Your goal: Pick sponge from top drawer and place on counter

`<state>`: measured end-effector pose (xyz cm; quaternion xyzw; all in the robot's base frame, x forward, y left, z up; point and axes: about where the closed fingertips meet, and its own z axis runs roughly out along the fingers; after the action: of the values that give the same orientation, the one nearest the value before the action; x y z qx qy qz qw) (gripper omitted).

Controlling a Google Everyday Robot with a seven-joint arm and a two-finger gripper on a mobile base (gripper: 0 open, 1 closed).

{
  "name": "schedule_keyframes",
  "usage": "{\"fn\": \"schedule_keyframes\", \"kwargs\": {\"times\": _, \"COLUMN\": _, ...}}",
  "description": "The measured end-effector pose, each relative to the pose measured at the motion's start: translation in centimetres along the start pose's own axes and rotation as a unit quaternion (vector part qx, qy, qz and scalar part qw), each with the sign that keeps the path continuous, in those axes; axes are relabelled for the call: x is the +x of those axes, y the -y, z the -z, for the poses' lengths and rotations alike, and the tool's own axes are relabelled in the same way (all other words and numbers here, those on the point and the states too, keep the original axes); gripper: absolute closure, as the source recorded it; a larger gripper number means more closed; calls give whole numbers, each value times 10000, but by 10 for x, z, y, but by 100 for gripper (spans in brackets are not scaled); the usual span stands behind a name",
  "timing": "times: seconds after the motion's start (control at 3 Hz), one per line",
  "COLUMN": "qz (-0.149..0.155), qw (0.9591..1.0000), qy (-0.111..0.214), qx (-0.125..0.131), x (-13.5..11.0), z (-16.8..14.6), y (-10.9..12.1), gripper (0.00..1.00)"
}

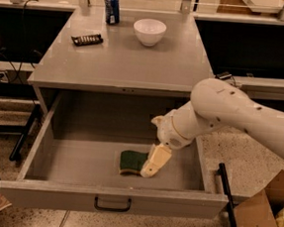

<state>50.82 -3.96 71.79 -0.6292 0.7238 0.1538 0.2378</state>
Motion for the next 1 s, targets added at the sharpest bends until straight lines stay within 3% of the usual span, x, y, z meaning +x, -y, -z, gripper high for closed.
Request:
{"fn": "schedule_keyframes", "kwargs": {"times": 0.67, "qz": 83, "qw": 9999, "qy": -94, "qx": -3, "x": -4, "z": -66, "y": 28, "gripper": 0}}
{"fn": "schedule_keyframes", "kwargs": {"times": 1.0, "qz": 42, "qw": 9996, "qy": -290, "qx": 53, "x": 9, "z": -87, "y": 31, "gripper": 0}}
